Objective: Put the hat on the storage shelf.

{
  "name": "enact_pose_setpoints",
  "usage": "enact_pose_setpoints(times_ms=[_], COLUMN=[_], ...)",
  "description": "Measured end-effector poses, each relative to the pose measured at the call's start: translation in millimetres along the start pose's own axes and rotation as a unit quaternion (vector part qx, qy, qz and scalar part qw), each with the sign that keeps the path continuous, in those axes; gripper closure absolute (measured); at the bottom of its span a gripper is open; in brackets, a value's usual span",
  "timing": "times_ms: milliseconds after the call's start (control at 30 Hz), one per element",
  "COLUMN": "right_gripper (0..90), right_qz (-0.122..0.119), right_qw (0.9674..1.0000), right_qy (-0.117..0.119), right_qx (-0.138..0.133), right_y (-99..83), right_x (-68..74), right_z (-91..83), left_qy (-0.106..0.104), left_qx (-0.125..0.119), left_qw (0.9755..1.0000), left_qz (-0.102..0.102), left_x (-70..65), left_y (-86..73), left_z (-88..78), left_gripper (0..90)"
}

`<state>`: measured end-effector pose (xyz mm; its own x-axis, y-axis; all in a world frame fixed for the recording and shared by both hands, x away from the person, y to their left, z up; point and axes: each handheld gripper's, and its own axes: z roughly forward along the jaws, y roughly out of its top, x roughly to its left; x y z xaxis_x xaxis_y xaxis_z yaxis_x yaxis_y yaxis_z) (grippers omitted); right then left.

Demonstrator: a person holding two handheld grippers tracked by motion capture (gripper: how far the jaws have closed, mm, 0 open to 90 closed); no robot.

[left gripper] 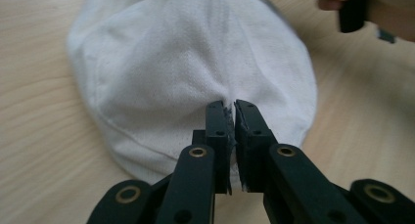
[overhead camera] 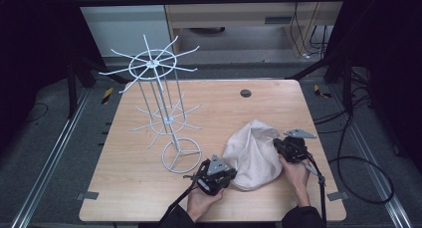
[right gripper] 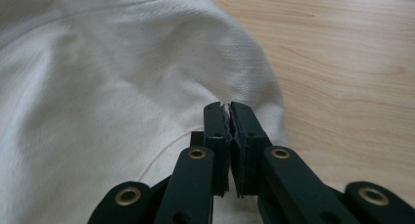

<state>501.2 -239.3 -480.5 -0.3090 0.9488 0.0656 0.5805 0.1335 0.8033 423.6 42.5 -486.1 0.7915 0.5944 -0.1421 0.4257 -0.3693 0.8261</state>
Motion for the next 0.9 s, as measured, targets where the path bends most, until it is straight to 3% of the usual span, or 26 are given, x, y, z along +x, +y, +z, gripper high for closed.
enact_pose_setpoints(times_ms=[67,200,400,567,700,767,900], right_gripper=[86.2,85.0,80.4,71.5,65.1,61.7,55.2], right_qz=[-0.008,-0.004,-0.013,-0.014,-0.016,-0.005,0.009], right_qw=[0.9999,0.9997,0.9998,0.9994,0.9988,0.9986,0.9986], right_qy=[0.010,0.021,0.006,-0.015,-0.021,-0.020,-0.008], right_qx=[-0.002,-0.007,-0.011,-0.027,-0.041,-0.048,-0.052], right_y=[3.9,10.9,15.3,17.4,17.4,18.1,20.1], right_x=[-1.7,-3.4,-5.6,-5.1,-2.6,-2.1,2.5], right_z=[5.5,14.5,17.1,0.3,-20.6,-32.5,-51.4], left_qy=[-0.014,-0.016,-0.021,-0.017,0.010,0.023,0.047], left_qx=[-0.006,-0.010,-0.016,-0.018,-0.014,-0.013,-0.017], left_qw=[0.9999,0.9998,0.9996,0.9997,0.9995,0.9991,0.9981], left_qz=[-0.005,-0.002,-0.004,0.007,0.025,0.034,0.036], left_x=[-7.6,-12.8,-15.3,-12.2,-6.5,-1.9,6.1], left_y=[-0.8,1.1,5.7,10.3,13.8,15.3,15.8], left_z=[4.7,11.8,12.4,-8.5,-32.7,-45.6,-69.5], left_gripper=[84.6,84.3,81.8,74.1,67.8,64.5,59.0])
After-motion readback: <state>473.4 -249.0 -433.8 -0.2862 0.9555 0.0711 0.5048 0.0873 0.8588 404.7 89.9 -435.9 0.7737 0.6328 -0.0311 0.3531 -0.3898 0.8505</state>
